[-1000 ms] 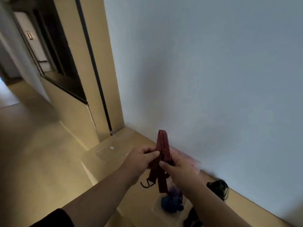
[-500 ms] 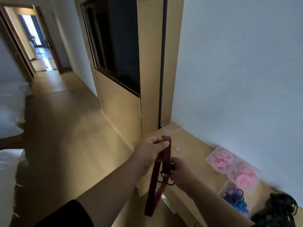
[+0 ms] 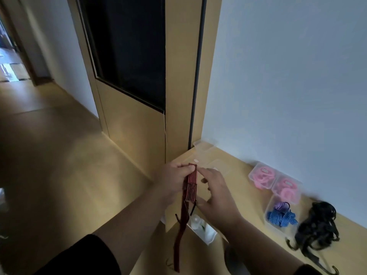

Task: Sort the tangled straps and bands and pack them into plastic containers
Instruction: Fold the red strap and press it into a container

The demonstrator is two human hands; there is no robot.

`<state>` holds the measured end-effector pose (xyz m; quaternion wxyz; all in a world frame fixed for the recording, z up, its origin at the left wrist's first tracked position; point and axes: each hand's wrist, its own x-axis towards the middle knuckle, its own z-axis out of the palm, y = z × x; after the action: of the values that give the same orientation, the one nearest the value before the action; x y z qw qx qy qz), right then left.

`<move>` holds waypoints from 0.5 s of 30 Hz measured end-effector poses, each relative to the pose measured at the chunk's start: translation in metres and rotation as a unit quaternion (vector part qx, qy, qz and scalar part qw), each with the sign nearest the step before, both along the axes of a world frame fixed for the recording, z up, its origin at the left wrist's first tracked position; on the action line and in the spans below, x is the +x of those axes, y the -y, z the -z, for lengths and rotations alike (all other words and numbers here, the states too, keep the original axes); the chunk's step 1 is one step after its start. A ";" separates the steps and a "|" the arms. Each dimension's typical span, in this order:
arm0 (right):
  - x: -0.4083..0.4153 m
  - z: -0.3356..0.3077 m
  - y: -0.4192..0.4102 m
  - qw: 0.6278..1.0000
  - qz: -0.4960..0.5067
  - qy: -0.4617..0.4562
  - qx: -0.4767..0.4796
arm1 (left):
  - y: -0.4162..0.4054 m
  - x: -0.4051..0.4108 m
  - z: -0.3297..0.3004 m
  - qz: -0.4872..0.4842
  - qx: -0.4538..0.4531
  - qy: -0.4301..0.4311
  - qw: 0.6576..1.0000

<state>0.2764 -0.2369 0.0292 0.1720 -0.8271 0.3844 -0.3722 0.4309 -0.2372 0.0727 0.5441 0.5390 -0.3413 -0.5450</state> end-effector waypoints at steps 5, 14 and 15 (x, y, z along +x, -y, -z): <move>0.004 -0.003 0.005 0.984 -0.037 0.016 -0.173 | -0.005 0.007 0.008 0.001 0.009 -0.005 1.000; 0.006 -0.041 0.010 0.982 -0.014 0.135 0.133 | -0.012 0.007 0.010 0.070 0.036 0.122 0.989; 0.006 -0.044 0.013 0.976 -0.008 0.149 0.159 | -0.012 0.008 0.008 0.051 0.035 0.121 0.991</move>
<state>0.2819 -0.2500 0.0734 0.3593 -0.7278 0.4018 -0.4240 0.4390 -0.2248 0.0652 0.4509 0.6014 -0.4130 -0.5143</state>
